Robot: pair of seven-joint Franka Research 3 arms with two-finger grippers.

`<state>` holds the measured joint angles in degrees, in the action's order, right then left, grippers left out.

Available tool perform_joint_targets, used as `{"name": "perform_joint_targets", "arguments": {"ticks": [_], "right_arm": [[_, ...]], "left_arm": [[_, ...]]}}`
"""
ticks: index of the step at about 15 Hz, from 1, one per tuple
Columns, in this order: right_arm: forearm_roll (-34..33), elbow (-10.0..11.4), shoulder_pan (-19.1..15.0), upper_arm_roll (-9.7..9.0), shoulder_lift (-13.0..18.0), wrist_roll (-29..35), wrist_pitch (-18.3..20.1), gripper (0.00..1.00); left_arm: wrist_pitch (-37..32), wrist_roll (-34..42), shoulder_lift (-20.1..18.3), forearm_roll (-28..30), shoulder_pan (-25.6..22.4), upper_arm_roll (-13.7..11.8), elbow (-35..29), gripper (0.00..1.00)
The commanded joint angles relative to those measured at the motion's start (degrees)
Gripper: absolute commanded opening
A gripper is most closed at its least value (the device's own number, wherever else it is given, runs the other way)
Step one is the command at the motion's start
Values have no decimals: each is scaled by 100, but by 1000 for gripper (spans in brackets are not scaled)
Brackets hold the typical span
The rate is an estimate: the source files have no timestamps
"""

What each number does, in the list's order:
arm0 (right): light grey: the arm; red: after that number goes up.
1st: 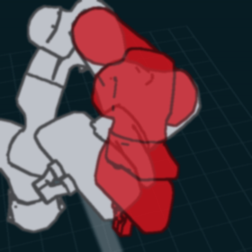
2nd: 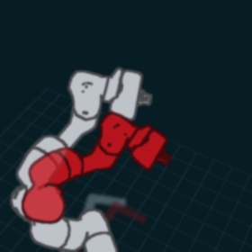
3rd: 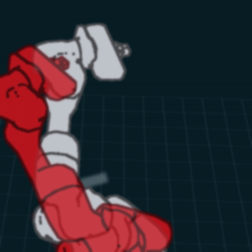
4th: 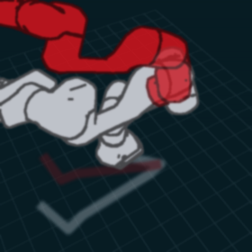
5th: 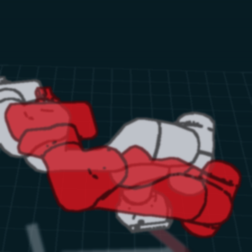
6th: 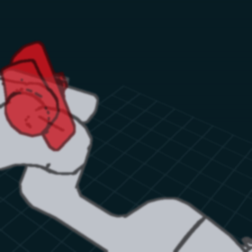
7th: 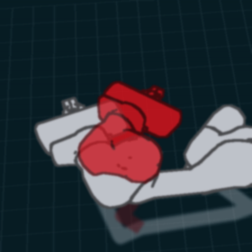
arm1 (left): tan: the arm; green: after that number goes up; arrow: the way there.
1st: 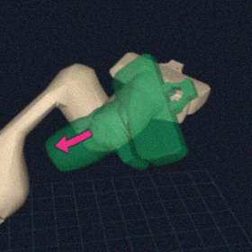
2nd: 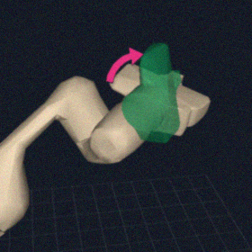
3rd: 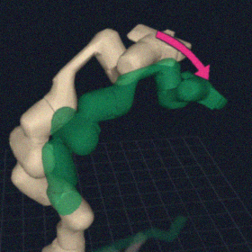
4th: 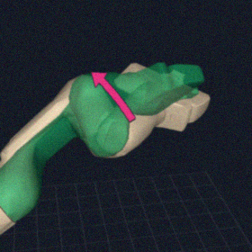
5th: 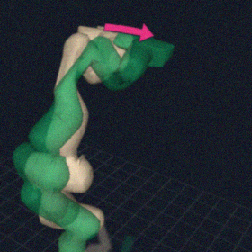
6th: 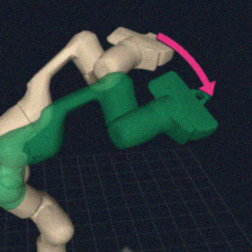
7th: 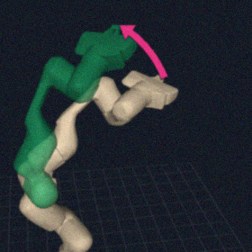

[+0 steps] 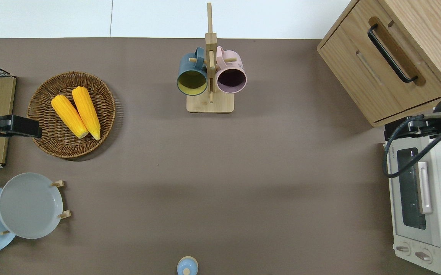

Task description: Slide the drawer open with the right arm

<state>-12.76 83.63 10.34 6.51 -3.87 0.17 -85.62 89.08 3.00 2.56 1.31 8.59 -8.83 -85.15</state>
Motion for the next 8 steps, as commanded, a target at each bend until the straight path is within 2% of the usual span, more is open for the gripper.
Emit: {"name": "perform_joint_targets", "arguments": {"ticks": [1, 5, 8], "right_arm": [[-945, -154, 547, 25, -228, -44, 28, 987], [-1912, -154, 864, 17, -562, 44, -42, 987], [-2642, -119, 996, -45, -834, 421, -314, 987]], "left_arm": [[4, 34, 69, -78, 99, -93, 112, 995], [4, 34, 69, -87, 99, -93, 112, 998], [4, 34, 69, -78, 99, -93, 112, 998]]}}
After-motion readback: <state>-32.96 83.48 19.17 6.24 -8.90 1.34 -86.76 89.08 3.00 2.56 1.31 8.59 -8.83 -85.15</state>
